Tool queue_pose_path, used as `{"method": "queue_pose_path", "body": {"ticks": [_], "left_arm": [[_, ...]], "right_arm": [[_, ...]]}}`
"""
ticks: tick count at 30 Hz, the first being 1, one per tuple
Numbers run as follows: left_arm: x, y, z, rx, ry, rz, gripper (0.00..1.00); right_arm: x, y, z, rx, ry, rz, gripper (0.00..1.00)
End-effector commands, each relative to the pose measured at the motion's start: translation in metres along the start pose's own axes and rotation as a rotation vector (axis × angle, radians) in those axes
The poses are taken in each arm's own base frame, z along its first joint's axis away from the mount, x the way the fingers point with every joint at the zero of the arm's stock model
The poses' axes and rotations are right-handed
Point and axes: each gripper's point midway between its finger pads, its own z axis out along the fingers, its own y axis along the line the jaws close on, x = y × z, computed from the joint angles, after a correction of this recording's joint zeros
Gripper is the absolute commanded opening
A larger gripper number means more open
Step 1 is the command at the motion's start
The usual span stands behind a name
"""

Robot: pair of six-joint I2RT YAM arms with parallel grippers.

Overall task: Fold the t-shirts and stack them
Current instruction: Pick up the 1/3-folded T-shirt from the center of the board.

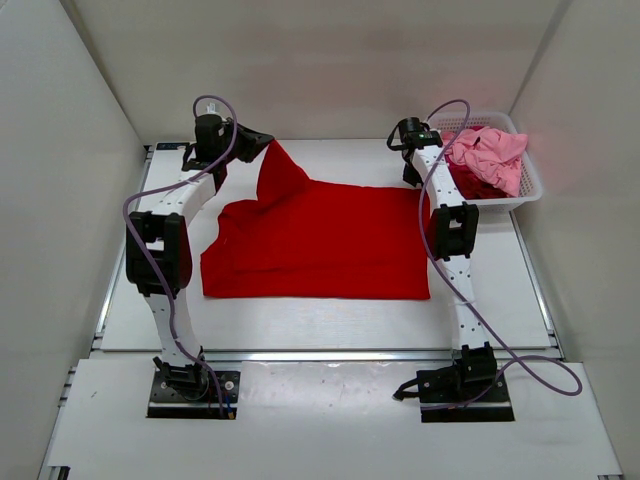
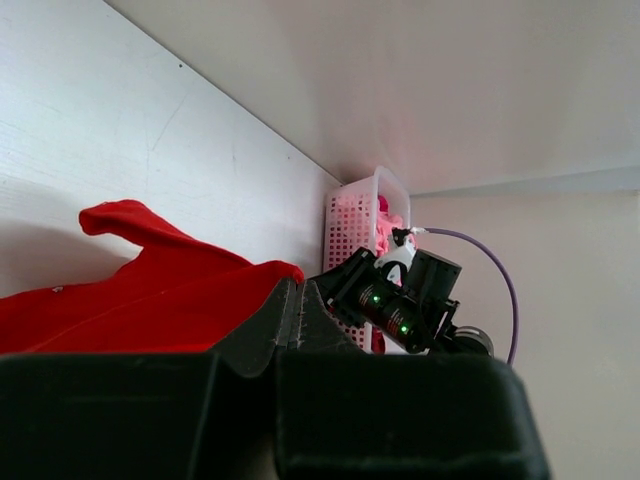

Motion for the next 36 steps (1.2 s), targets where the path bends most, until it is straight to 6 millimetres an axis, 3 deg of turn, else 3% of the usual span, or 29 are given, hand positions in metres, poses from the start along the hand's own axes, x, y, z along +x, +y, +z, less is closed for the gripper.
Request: {"method": "queue_pose_path", "body": {"ticks": [1, 3, 11, 20, 28, 36], "left_arm": [[-0.012, -0.018, -0.01, 0.052, -0.02, 0.033, 0.0], [-0.012, -0.02, -0.011, 0.061, -0.017, 0.027, 0.0], [-0.008, -0.021, -0.008, 0.063, -0.006, 0.021, 0.0], [-0.01, -0.021, -0.007, 0.068, -0.011, 0.029, 0.0], [-0.014, -0.016, -0.007, 0.062, -0.013, 0.031, 0.0], [-0.013, -0.015, -0.01, 0.069, -0.014, 0.021, 0.0]], "right_arm": [[-0.032, -0.012, -0.035, 0.013, -0.088, 0.054, 0.27], [-0.032, -0.015, -0.042, 0.02, -0.086, 0.049, 0.27], [-0.013, -0.034, -0.027, 0.086, -0.009, 0.051, 0.27], [0.008, -0.025, 0.004, 0.061, 0.056, 0.041, 0.27], [0.004, -0.005, 0.007, 0.008, 0.023, 0.047, 0.16], [-0.001, -0.007, 0.008, 0.0, 0.018, 0.074, 0.0]]}}
